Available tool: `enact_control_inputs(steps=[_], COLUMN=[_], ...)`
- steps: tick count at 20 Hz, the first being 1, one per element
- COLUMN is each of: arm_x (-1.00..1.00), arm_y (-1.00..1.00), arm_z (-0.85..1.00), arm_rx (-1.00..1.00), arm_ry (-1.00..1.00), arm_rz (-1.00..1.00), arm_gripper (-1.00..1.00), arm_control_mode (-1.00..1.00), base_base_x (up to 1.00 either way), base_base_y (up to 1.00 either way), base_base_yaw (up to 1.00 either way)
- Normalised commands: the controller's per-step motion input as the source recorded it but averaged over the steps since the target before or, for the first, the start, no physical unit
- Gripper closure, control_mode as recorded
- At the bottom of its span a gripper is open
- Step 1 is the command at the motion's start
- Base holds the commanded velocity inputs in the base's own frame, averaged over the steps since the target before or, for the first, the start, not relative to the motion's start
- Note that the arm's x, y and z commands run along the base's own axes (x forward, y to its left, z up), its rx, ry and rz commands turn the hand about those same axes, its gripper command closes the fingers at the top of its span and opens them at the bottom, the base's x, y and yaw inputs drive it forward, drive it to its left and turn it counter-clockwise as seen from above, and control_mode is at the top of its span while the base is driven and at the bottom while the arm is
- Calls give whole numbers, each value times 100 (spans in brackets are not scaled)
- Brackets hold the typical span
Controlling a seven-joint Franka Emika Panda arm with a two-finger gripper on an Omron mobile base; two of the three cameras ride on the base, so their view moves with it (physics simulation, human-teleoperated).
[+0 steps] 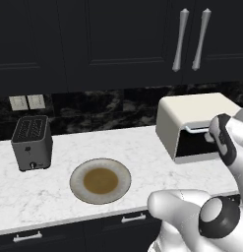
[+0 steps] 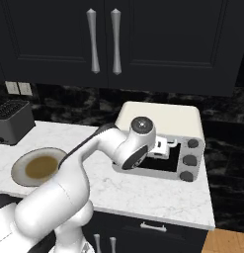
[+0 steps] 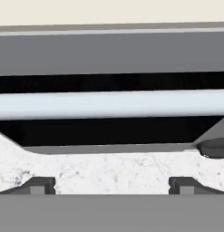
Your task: Pick up the kebab skewer and baguette bread, and place them inside the toaster oven. Close the toaster oven door and start by setting the timer.
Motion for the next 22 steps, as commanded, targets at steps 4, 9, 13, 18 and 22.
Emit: enact_control_inputs(steps=[4, 9, 13, 18, 22], arm_x=[-40, -8, -42, -17, 0], arm_y=[-16, -20, -31, -45, -49], arm_z=[0, 0, -1, 0, 3], arm_rx=[6, 12, 20, 33, 41], arm_ry=[3, 0, 0, -4, -4], arm_rz=[-12, -17, -10, -17, -18], arm_gripper=[-100, -100, -100, -100, -100], arm_control_mode=[-100, -100, -100, -100, -100], base_base_x=[0, 0, 0, 0, 0], base_base_y=[0, 0, 0, 0, 0], base_base_yaw=[0, 0, 0, 0, 0])
